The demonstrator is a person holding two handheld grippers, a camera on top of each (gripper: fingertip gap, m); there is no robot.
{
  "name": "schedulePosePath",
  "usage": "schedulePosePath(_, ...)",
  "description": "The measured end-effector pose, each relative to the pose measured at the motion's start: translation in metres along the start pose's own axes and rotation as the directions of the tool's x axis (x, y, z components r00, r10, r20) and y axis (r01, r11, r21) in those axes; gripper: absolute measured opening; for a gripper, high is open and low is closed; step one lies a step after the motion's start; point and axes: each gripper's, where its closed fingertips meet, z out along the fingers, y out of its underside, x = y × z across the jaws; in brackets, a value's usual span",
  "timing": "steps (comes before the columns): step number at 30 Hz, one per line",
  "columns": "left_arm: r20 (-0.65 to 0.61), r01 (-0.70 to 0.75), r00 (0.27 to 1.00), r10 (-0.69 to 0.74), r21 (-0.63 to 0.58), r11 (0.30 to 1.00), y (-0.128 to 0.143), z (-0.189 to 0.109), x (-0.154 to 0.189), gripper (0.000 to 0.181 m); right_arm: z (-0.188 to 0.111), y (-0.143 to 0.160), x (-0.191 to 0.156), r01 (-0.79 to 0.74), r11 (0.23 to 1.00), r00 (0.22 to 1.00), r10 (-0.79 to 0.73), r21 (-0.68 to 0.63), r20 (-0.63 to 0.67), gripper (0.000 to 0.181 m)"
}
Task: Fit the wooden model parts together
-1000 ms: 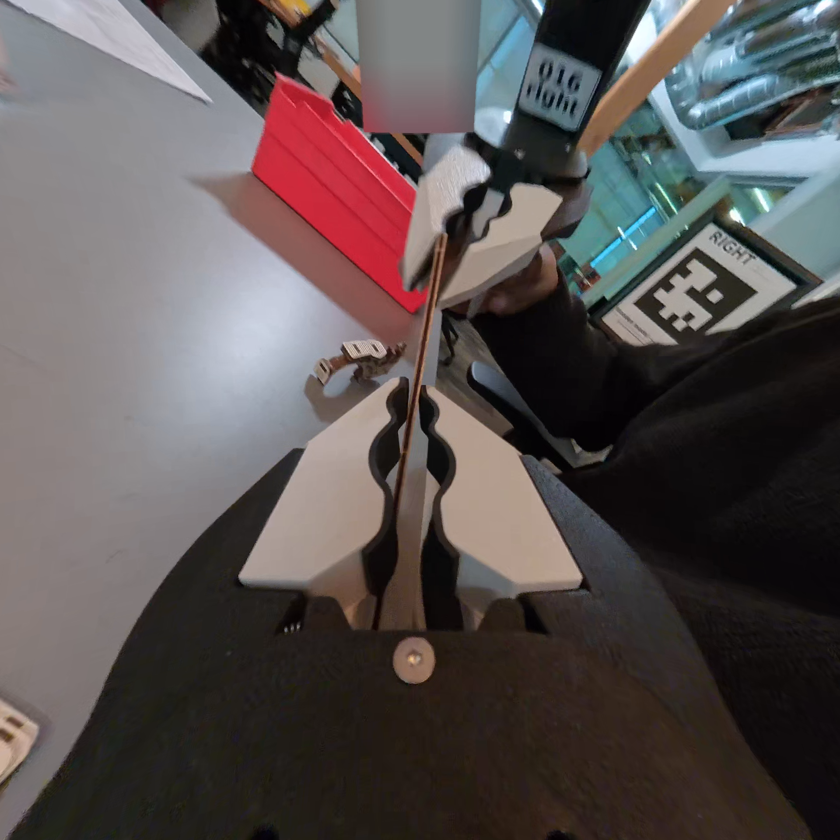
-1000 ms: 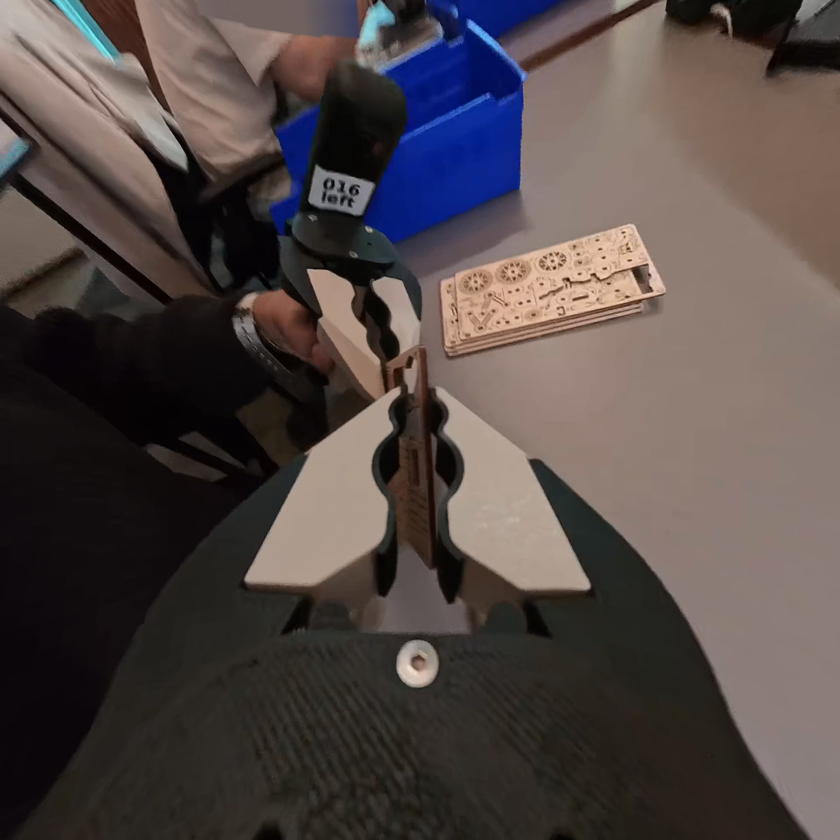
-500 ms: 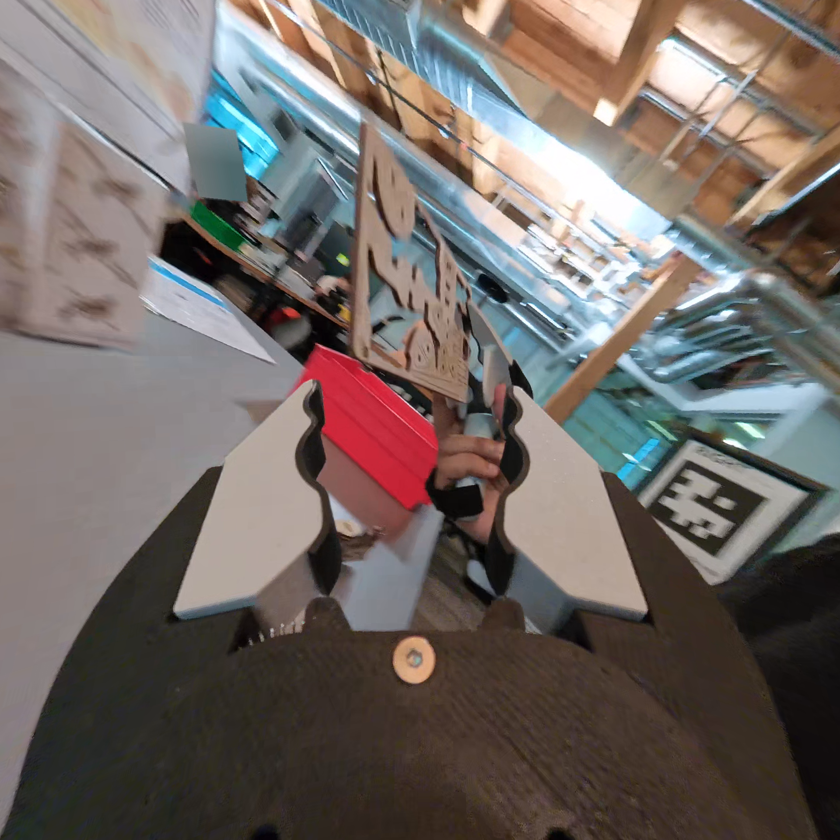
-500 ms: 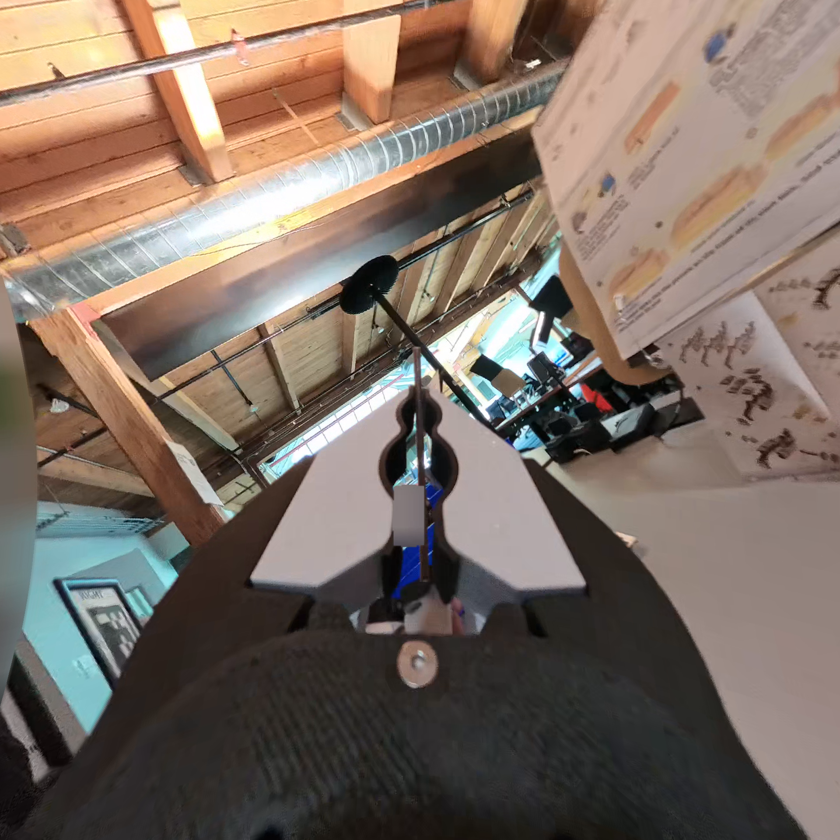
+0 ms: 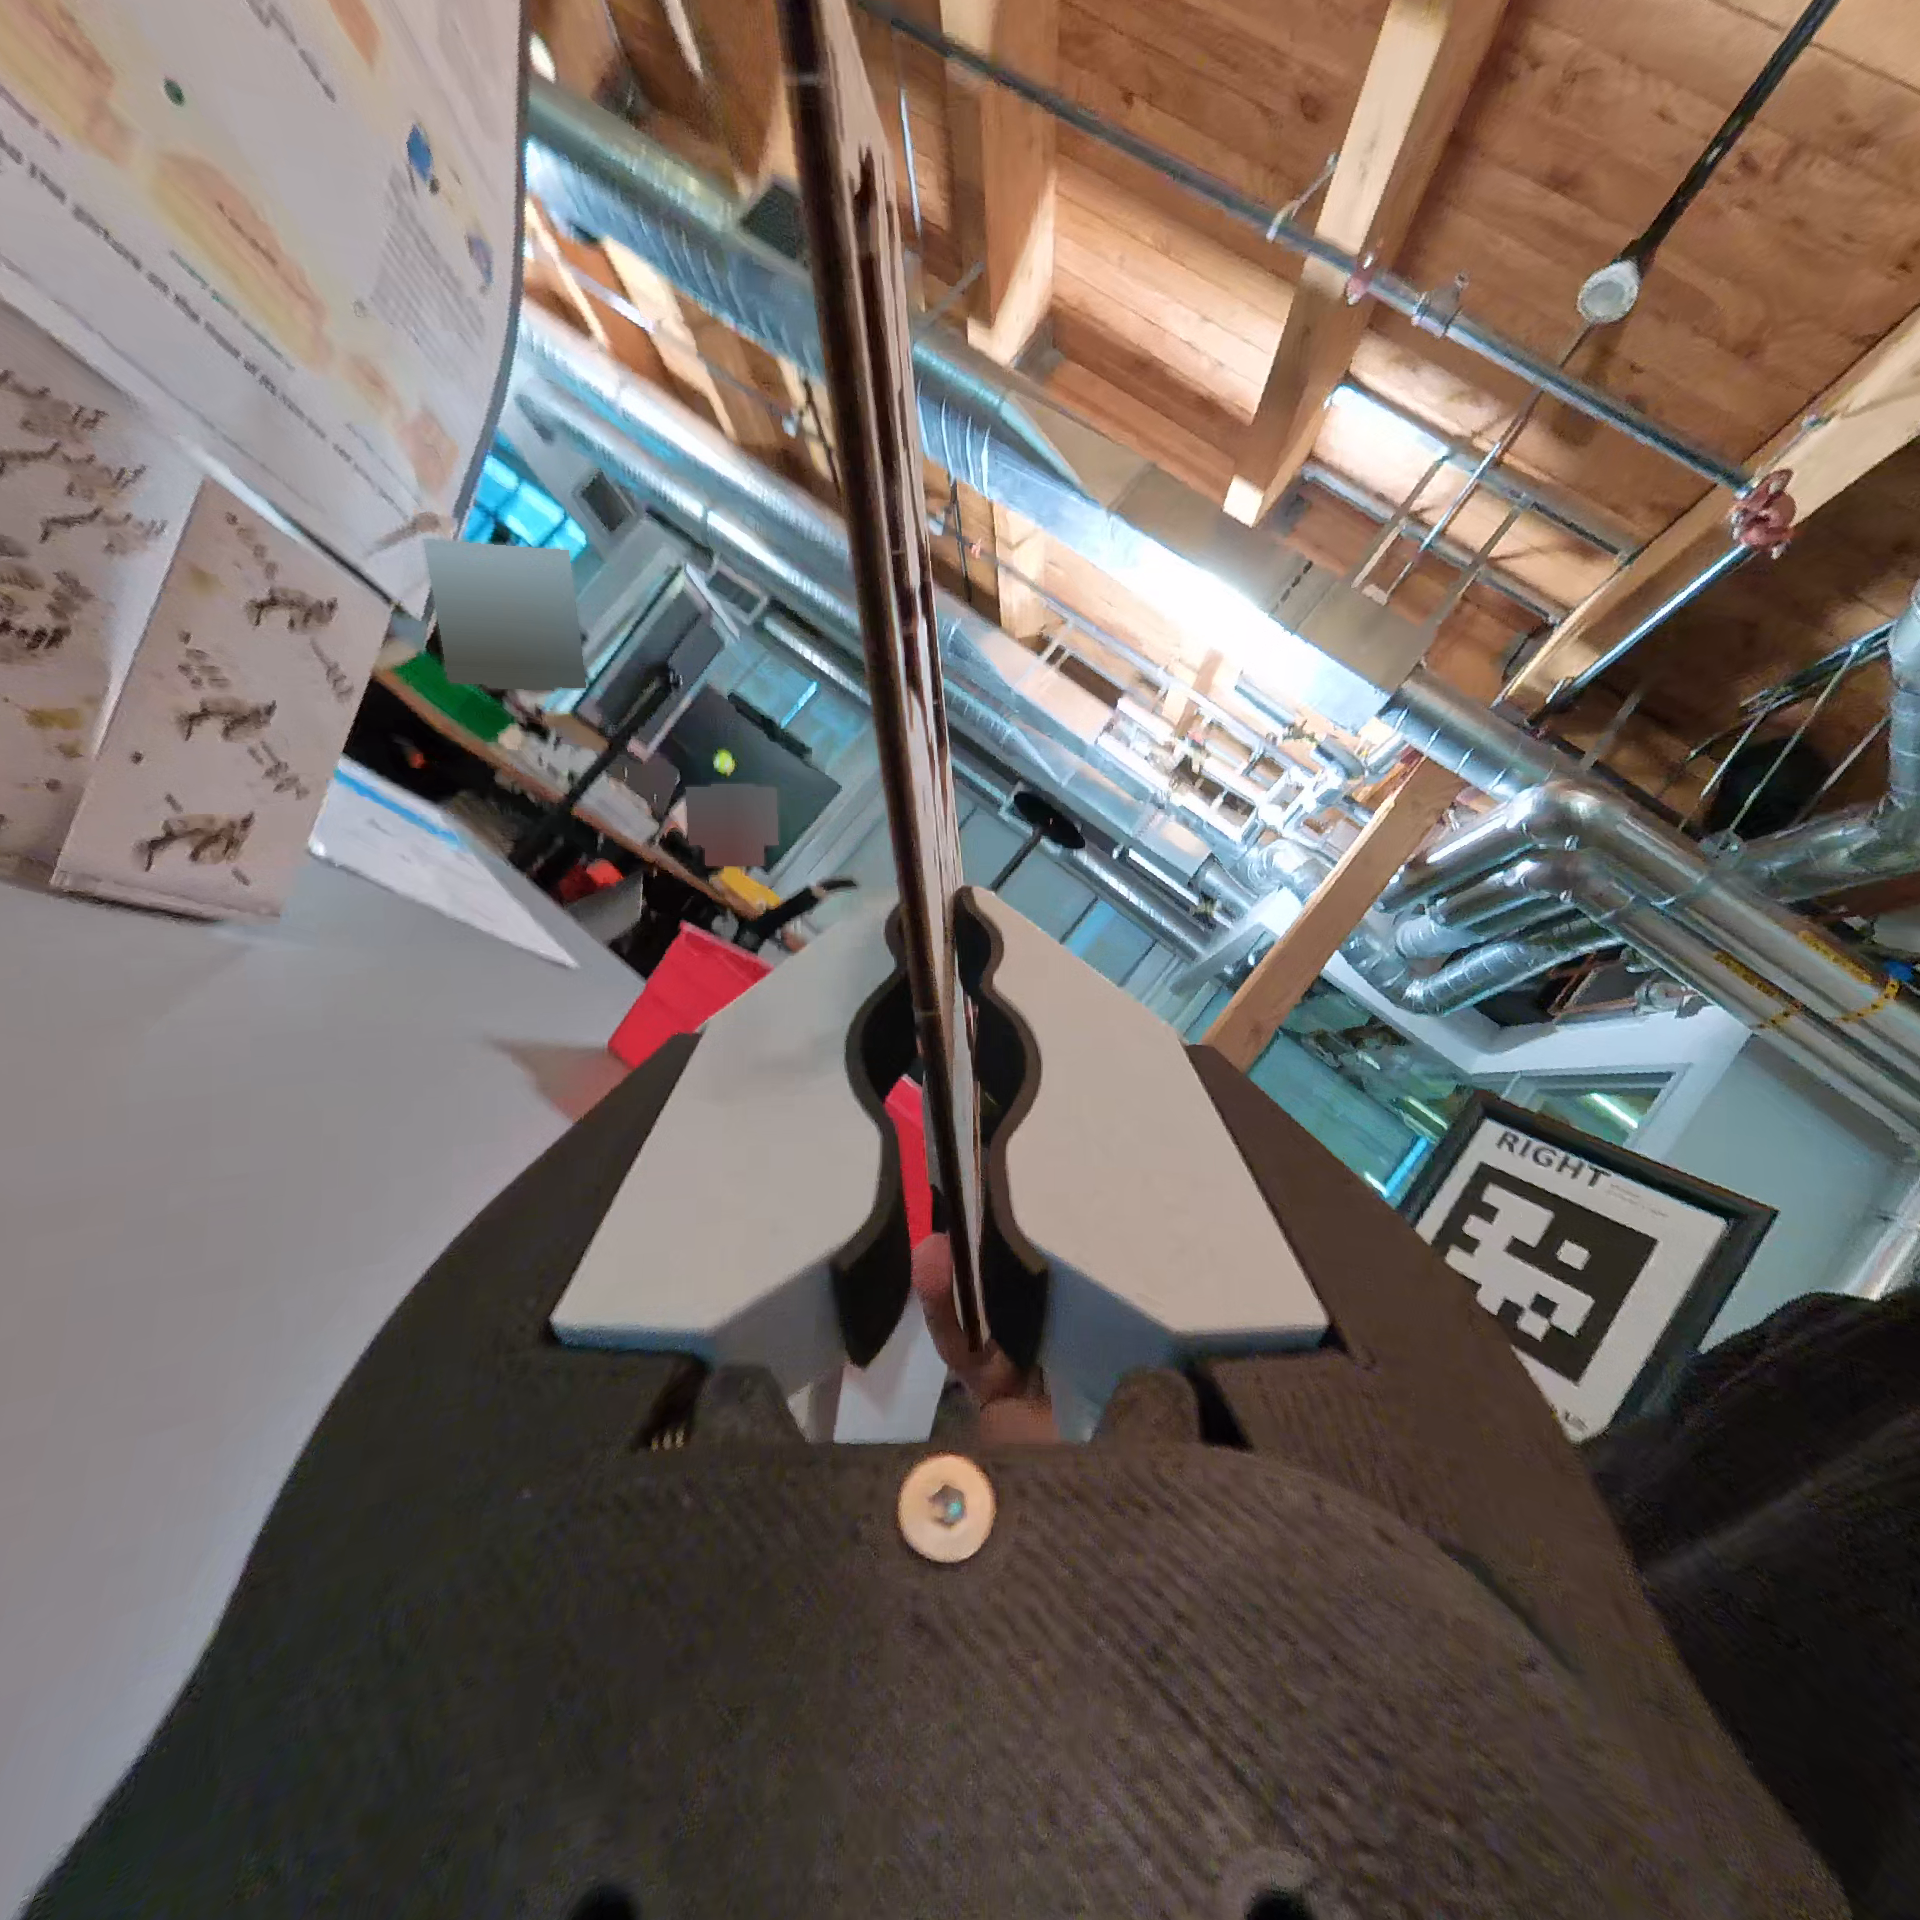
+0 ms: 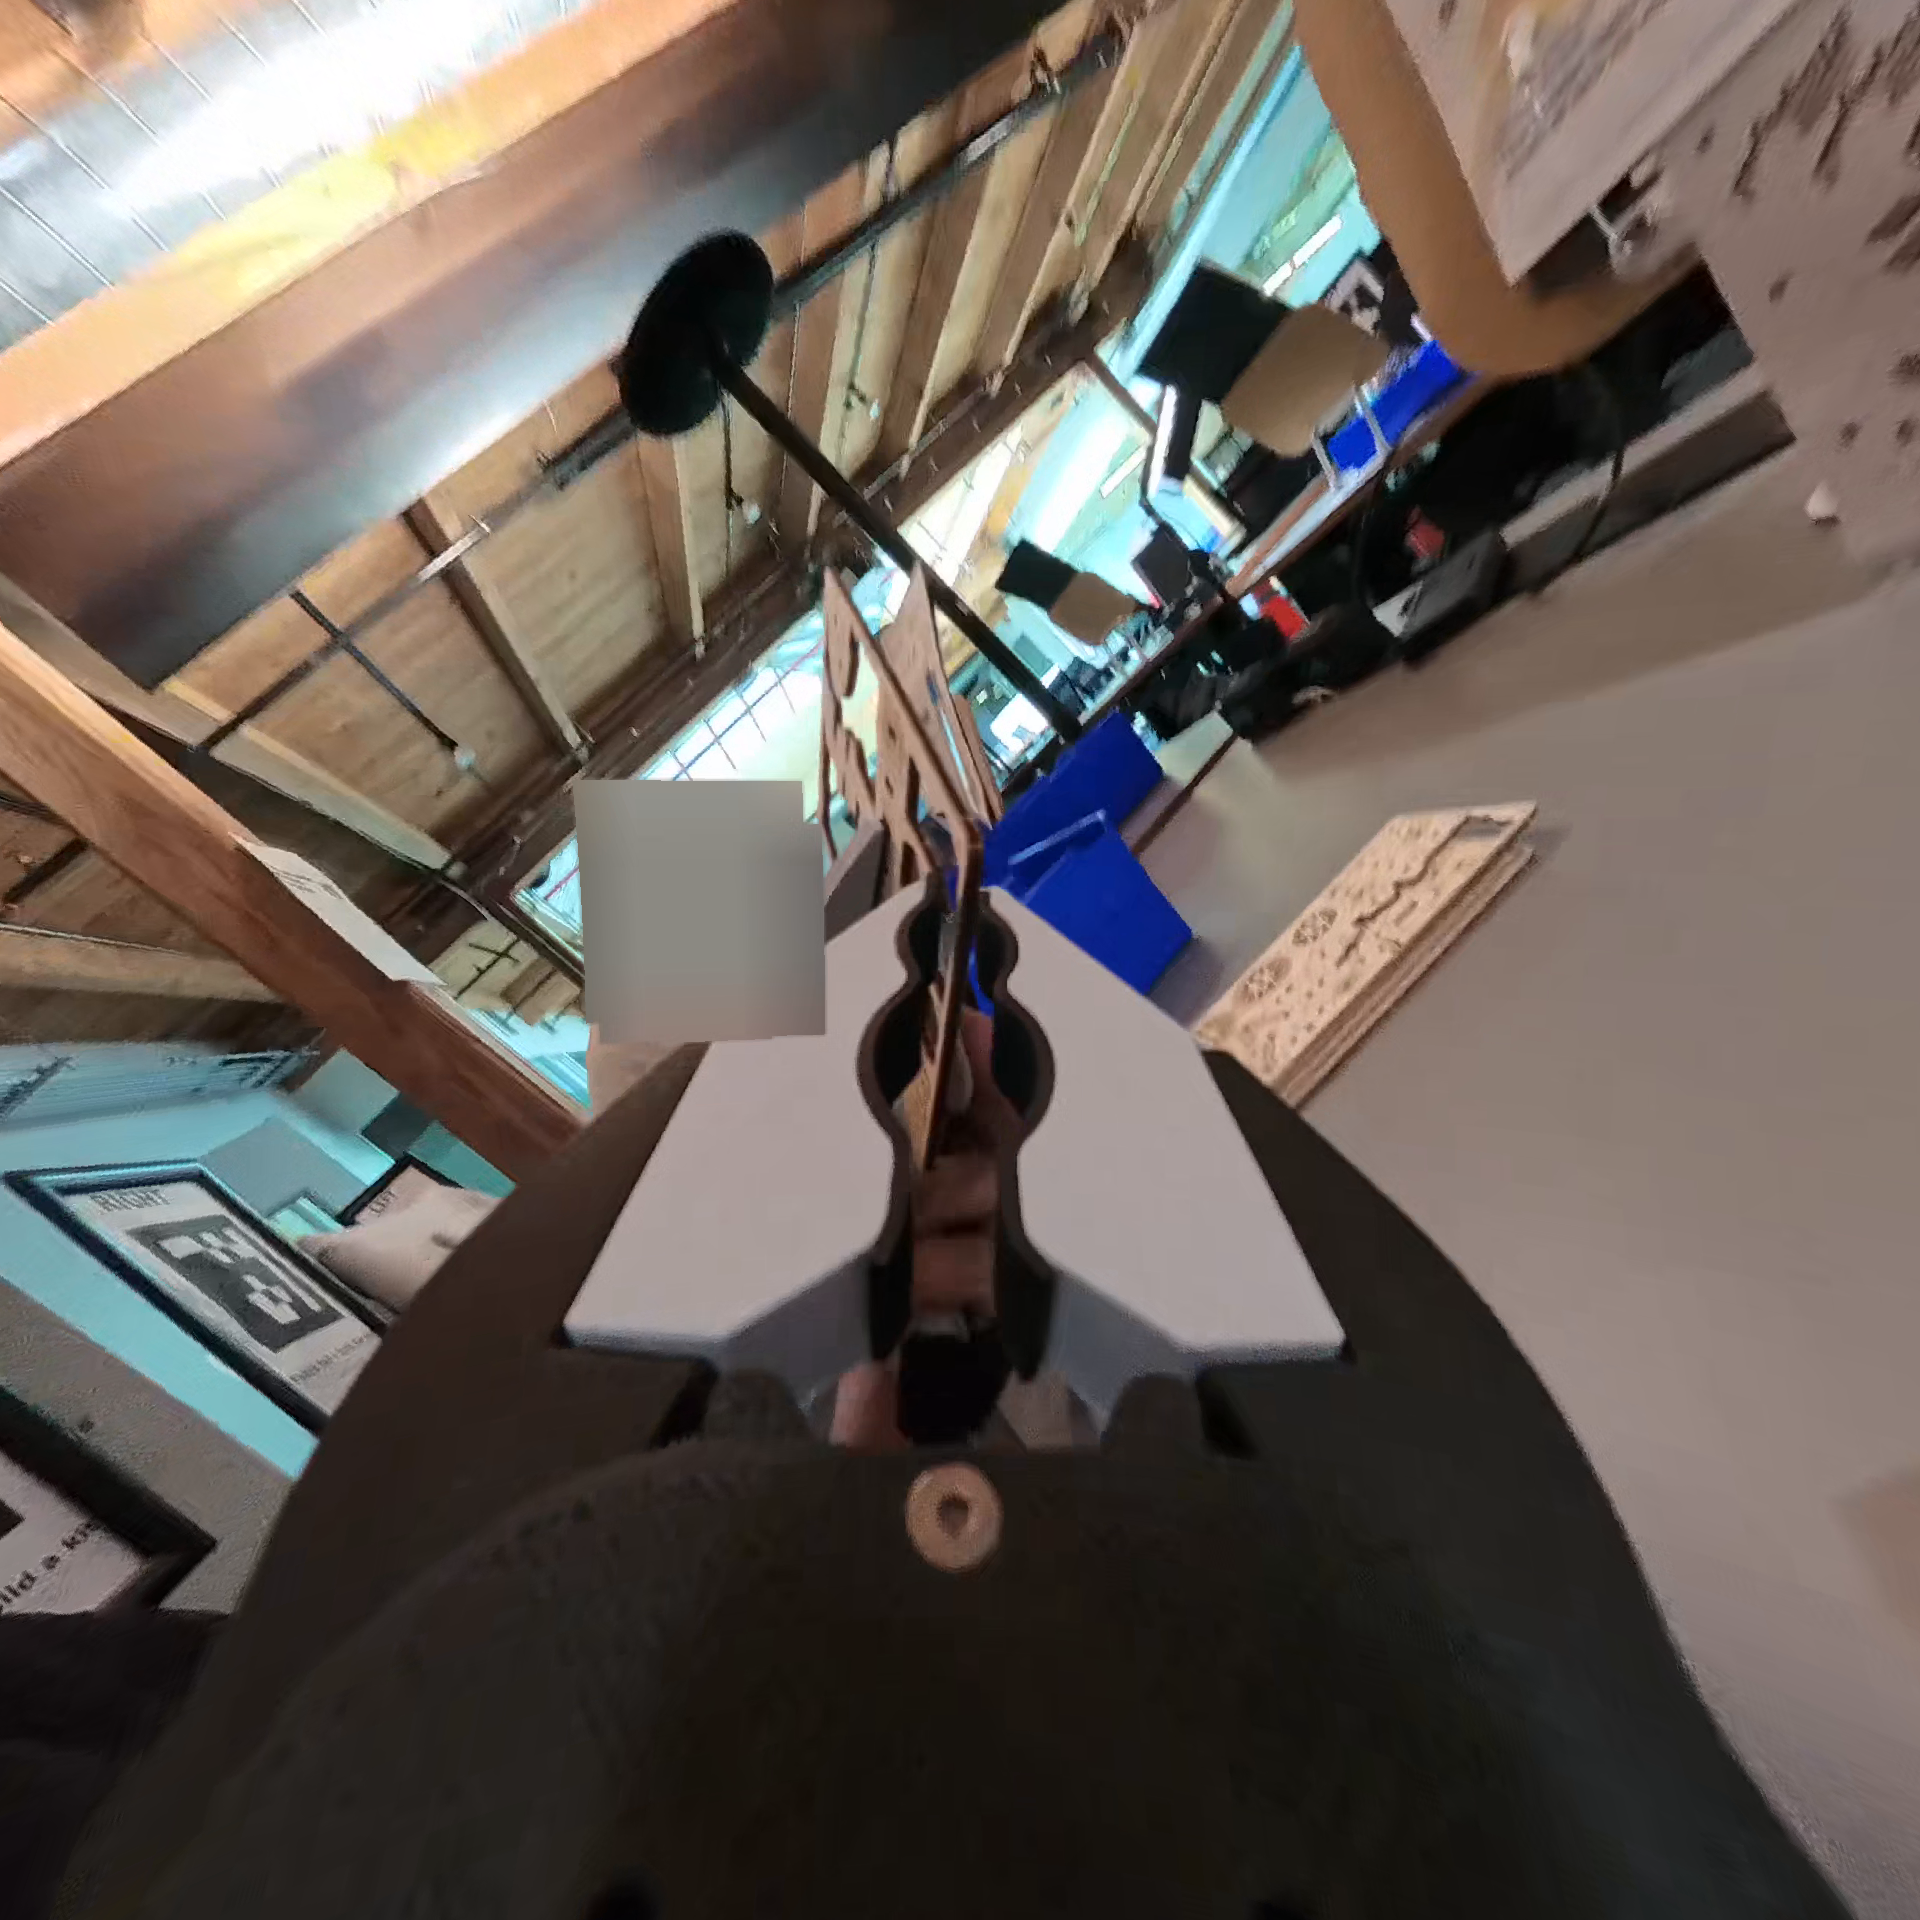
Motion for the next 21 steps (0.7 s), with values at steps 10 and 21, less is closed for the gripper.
schedulePosePath(10, -0.011, 0.136, 0.987, -0.163, -0.496, 0.857, 0.053, -0.008, -0.027, 0.0, -0.001, 0.012, 0.02, 0.279, 0.882, 0.96, -0.271, -0.38, 0.074, 0.041)
schedulePosePath(21, -0.037, 0.178, 0.974, -0.222, -0.477, 0.861, 0.063, -0.002, -0.026, 0.003, -0.007, 0.015, 0.026, 0.119, 0.921, 0.99, -0.084, -0.371, 0.109, 0.001)
